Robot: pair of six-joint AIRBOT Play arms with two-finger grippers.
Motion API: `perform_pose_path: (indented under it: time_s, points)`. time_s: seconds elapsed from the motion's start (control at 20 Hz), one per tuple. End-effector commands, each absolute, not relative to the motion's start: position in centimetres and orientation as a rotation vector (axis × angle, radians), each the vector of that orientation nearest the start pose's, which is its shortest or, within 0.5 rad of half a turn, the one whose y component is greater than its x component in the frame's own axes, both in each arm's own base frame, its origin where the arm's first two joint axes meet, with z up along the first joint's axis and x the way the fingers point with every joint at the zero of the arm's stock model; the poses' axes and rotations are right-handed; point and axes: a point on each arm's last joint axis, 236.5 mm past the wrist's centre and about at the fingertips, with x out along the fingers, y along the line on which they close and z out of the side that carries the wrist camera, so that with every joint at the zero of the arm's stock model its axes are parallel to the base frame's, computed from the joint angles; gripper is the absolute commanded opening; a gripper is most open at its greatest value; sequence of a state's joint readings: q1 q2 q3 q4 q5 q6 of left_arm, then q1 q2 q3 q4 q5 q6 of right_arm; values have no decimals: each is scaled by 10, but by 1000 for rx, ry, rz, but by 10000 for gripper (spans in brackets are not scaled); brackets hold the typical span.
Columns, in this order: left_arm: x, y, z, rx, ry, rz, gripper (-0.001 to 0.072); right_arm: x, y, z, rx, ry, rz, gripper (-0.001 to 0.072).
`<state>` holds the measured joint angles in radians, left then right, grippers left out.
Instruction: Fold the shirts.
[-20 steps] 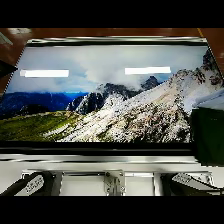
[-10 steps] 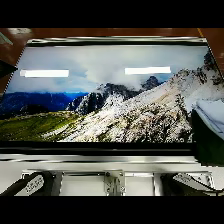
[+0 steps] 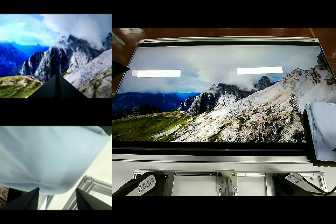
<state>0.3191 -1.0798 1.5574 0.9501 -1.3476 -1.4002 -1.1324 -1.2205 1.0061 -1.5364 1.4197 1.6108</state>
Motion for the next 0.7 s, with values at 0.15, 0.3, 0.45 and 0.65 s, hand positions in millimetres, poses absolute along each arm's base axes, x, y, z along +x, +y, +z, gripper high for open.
perform_pose_path:
  time_s: [0.15, 0.3, 0.45, 0.65]
  points:
    - [397, -31, 235, -288, 804, -296, 30, 187, -314, 68, 774, 944, -953, 576]
    - [405, -42, 182, -64, 965, -227, 30, 280, -299, 182, 370, 649, -733, 576]
    - [395, -74, 118, 145, 1194, -211, 90, 342, -190, 181, 197, 763, -398, 598]
    - [387, -132, 65, 209, 1339, -298, 718, 342, -92, 94, 268, 1176, -160, 672]
